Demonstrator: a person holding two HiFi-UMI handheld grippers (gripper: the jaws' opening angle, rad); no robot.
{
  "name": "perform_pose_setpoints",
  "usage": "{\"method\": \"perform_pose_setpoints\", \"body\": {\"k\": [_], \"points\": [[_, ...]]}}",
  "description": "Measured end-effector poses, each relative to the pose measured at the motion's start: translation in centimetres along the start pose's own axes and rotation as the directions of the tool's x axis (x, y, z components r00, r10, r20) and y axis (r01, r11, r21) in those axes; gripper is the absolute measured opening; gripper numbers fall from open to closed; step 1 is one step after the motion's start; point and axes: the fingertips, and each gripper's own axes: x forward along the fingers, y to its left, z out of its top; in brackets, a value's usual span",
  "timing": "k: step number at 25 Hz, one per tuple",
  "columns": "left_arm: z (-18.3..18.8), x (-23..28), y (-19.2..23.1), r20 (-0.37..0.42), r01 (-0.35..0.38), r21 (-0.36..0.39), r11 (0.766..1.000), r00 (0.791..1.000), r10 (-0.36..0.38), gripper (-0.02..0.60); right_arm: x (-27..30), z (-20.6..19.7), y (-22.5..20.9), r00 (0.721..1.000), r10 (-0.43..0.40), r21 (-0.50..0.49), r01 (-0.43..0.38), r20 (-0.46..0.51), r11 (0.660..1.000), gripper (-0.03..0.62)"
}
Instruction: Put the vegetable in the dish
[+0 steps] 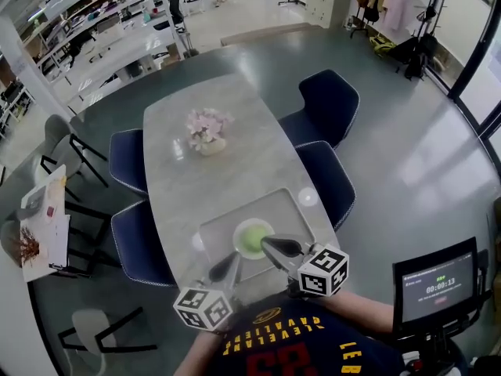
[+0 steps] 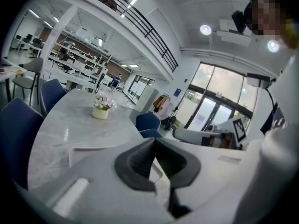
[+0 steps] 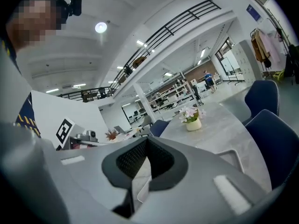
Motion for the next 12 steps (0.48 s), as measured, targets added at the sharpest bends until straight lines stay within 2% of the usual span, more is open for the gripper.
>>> {"method": "perform_pose_setpoints", "body": {"k": [12], "points": [[-0.4,0.2,-0.6,-0.021,0.006,0.029,1.0,1.0,-0.005,0.002,-1.2,0.3,-0.6,0.998,-0.044,-0.007,0.044,0.038,0.999,0.006]]}}
